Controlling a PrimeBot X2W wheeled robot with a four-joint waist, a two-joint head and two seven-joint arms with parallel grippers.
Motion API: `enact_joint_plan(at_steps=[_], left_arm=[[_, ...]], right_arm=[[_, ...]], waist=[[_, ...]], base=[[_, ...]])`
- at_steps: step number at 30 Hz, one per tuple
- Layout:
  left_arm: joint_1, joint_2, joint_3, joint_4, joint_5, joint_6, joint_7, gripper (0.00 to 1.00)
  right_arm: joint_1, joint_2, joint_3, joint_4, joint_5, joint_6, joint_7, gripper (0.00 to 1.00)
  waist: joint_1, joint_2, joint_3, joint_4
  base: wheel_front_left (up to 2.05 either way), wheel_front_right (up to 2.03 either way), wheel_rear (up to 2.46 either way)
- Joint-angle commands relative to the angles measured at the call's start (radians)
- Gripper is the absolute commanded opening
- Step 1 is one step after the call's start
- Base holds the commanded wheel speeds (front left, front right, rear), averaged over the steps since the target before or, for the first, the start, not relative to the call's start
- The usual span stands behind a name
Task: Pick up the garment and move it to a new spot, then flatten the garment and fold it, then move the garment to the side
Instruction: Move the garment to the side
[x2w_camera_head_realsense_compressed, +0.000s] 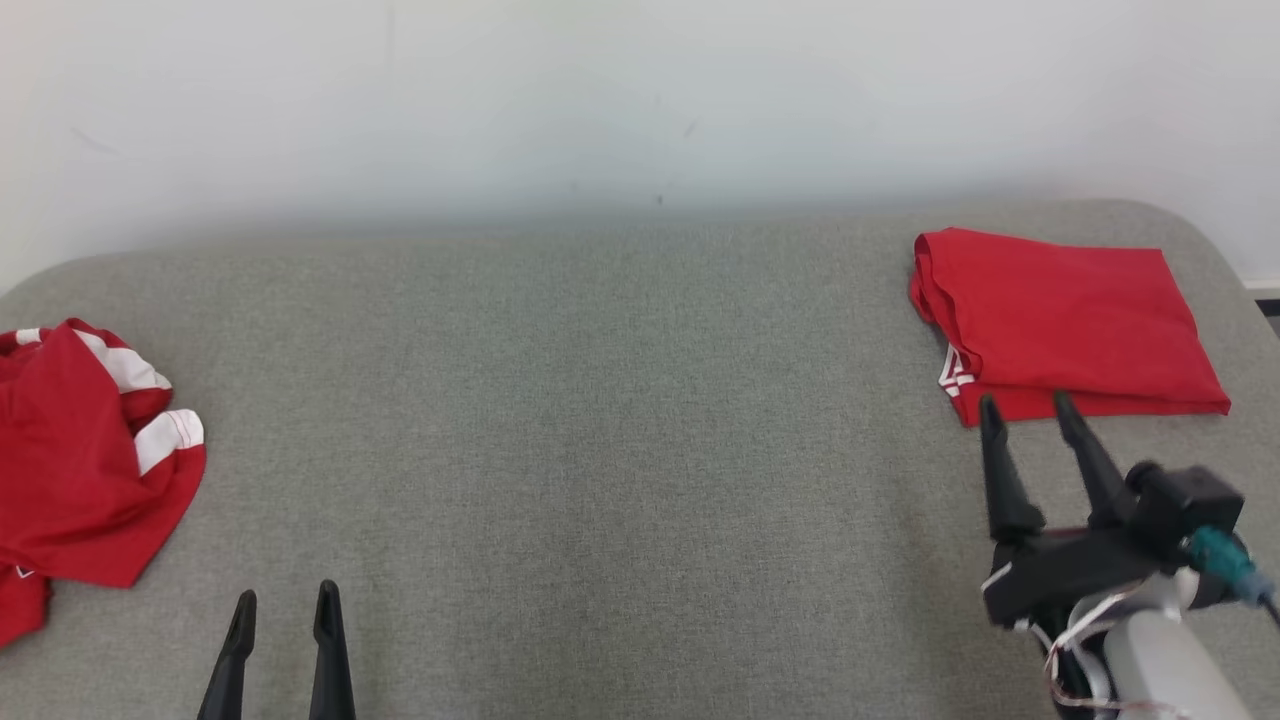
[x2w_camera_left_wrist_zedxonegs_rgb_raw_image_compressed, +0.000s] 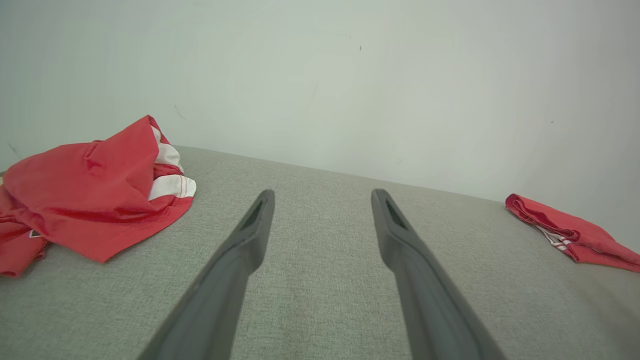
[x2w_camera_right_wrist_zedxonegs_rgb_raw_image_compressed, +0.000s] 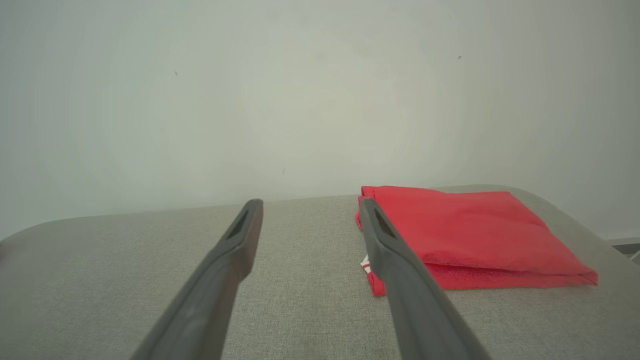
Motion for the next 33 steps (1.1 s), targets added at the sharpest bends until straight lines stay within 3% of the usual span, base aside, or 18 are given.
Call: enact_joint_plan(at_steps=[1, 3, 14, 33], left_arm=[[0.021, -0.004, 0.003, -0.004, 0.004, 0.003, -0.005, 1.0], [0.028, -0.006, 0.0, -0.004, 0.004, 0.005, -0.005, 1.0], [0.063, -0.004, 0.018, -0.008, 0.013, 0.022, -0.005, 1.0], [0.094, 0.045, 0.032, 0.002, 0.05, 0.065, 0.035, 1.0]], right_arm=[[0.042, 0.021, -0.01, -0.036, -0.04, -0.001, -0.005, 1.0], [0.11, 0.067, -0.034, -0.093, -0.096, -0.001, 0.008, 1.0], [0.292, 0.182, -0.094, -0.244, -0.253, -0.001, 0.085, 1.0], [0.33, 0.218, -0.101, -0.292, -0.284, -0.001, 0.13, 1.0]], waist=[[0.0001, 0.0001, -0.014, 0.002], [0.0001, 0.0001, -0.026, 0.006], [0.0001, 0.0001, -0.055, 0.007], [0.0001, 0.0001, -0.068, -0.011]], base=[[0.0, 0.0, 0.0], [0.0, 0.0, 0.0], [0.0, 0.0, 0.0], [0.0, 0.0, 0.0]])
